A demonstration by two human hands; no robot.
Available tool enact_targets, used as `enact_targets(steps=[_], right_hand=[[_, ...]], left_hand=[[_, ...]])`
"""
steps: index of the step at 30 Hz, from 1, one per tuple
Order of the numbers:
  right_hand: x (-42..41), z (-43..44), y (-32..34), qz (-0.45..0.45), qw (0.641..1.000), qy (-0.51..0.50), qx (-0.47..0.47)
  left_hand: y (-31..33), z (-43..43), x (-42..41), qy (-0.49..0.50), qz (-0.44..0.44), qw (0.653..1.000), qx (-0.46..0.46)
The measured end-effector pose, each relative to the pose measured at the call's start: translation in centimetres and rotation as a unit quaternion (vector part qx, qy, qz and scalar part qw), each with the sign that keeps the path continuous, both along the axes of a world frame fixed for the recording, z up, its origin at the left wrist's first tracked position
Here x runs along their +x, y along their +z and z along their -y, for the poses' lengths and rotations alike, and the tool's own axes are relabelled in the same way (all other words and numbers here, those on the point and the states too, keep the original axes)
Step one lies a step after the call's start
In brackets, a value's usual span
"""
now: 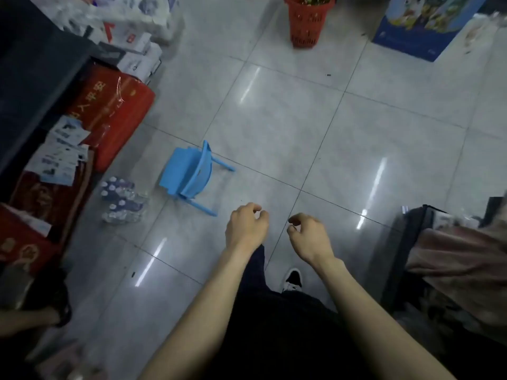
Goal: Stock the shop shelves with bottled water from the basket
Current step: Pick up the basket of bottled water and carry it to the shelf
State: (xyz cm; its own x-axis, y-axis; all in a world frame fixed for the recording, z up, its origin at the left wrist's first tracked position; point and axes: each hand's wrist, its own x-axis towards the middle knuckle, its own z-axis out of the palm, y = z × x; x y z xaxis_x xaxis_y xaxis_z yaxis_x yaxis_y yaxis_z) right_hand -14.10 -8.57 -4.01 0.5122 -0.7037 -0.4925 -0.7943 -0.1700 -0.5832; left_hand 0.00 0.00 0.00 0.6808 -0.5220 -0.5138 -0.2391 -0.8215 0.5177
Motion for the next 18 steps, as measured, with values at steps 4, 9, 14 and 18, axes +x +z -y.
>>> enact_targets(steps=[4,9,14,18], right_hand=[[3.3,1.3,-0.9,-0.030,0.999,0.021,0.012],[10.4,5.9,-2.0,-0.070,0.996,0.044,0.023],[19.2,10.8,-1.1,-0.080,0.996,0.036,0.021],[25.4,15.5,-0.8,-0.076,0.996,0.047,0.017]], left_hand=[[-1.5,0.7,2.3,-0.038,-0.042,0.997,0.052],[-3.3,4.8,10.1,-0.100,-0.078,0.989,0.079],[-2.1,10.7,18.9,-0.122,-0.052,0.990,0.049],[-2.1,15.2,25.1,-0.104,-0.043,0.993,0.029]])
